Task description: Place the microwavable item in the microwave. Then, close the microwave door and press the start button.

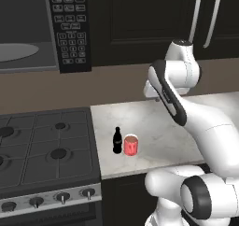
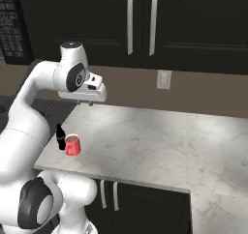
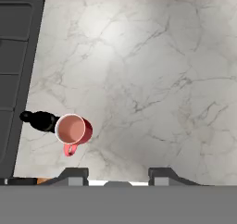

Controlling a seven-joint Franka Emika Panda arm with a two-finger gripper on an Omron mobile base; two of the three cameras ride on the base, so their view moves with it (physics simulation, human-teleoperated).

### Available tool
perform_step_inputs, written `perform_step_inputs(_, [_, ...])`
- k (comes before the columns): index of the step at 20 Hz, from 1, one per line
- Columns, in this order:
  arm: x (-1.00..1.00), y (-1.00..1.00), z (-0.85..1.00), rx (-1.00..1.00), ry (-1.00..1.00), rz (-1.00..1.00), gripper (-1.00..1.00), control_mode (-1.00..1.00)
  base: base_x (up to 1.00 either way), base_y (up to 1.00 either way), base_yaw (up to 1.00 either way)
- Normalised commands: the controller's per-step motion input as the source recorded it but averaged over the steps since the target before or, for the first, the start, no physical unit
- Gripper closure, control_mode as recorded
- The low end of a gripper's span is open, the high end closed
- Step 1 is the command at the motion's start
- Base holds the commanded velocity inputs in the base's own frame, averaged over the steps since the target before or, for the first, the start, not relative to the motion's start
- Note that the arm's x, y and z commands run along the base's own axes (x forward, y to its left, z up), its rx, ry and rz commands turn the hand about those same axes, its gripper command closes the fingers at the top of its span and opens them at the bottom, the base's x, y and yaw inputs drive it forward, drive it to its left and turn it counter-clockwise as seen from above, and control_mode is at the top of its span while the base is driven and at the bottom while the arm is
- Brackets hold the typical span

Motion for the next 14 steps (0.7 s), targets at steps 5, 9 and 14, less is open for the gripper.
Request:
perform_step_inputs(5, [-0.43,0.21,-0.04,-0.02,-0.03,0.03,-1.00,-1.00,0.00,0.00,0.00])
perform_step_inputs(9, [-0.40,0.91,-0.43,-0.16,-0.08,0.00,-1.00,-1.00,0.00,0.00,0.00])
perform_step_inputs(14, [-0.18,0.99,-0.55,-0.21,0.00,-0.06,-1.00,-1.00,0.00,0.00,0.00])
